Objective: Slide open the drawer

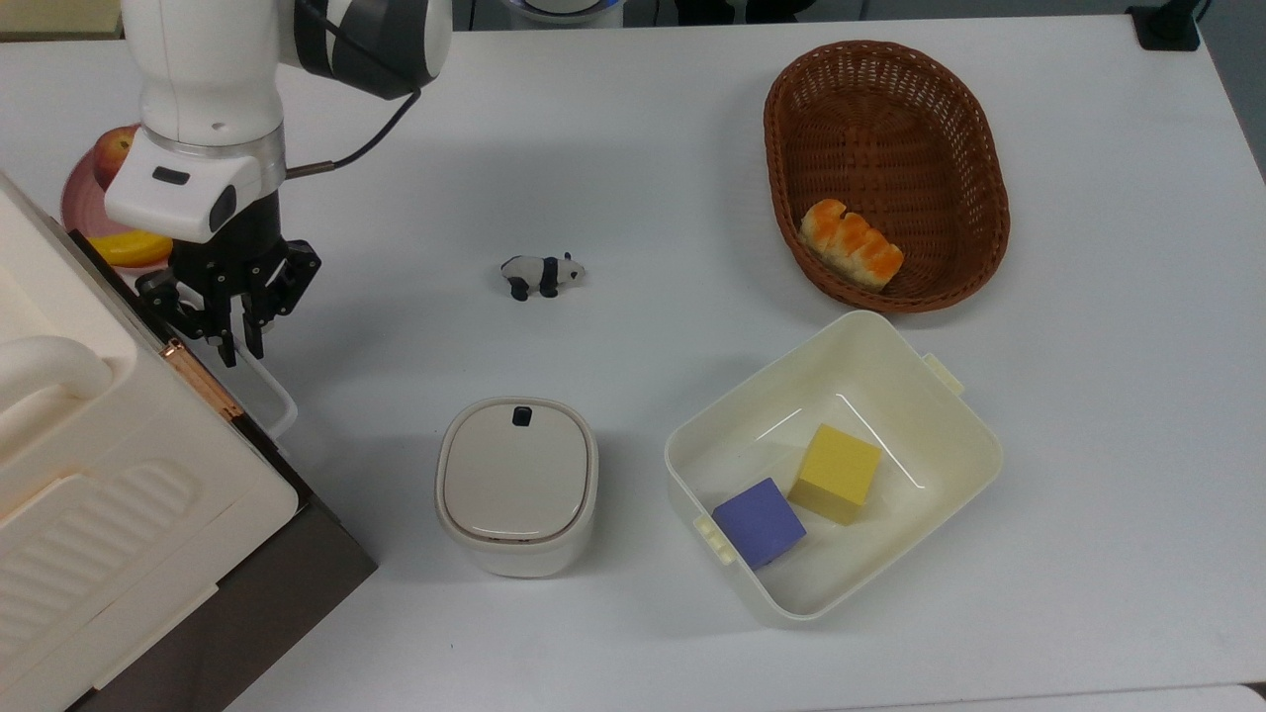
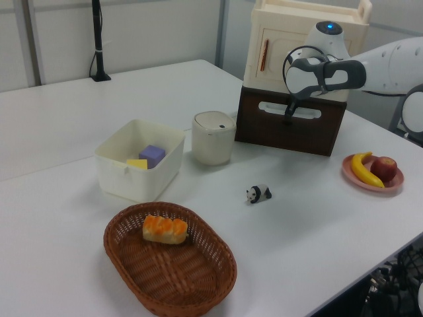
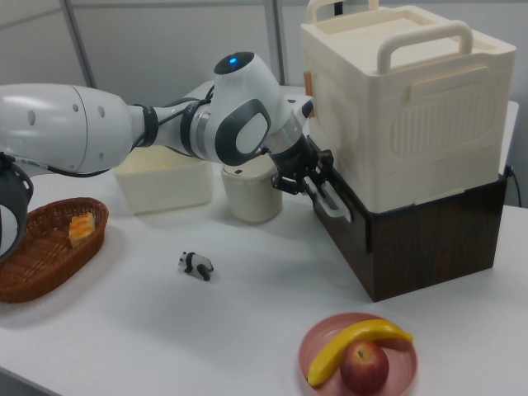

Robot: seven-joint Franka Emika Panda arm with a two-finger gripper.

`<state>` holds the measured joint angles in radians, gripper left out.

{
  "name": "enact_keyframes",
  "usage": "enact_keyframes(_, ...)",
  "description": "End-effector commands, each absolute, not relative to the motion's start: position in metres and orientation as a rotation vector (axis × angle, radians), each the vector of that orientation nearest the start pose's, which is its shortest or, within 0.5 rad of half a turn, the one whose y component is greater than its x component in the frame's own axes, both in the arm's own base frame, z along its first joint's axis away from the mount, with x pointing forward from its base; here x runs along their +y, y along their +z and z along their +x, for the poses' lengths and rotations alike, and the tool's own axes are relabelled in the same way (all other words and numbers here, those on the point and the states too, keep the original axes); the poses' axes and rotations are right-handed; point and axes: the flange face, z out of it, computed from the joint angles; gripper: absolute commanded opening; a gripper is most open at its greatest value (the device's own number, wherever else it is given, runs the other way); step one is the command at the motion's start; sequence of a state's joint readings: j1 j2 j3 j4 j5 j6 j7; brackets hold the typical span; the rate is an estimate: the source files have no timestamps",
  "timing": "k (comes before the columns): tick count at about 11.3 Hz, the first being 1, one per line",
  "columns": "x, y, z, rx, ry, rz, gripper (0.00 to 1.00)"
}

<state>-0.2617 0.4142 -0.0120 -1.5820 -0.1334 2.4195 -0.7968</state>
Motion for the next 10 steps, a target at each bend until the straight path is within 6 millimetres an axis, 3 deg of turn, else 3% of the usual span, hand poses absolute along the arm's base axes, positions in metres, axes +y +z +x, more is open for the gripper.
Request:
enact_keyframes(1, -0.188, 0.441, 0.682, -1.019, -0.497, -3.251, 0.19)
enact_keyframes(10, -0.173, 0.433, 0.662, -1.048, -0.432, -3.225, 0.19)
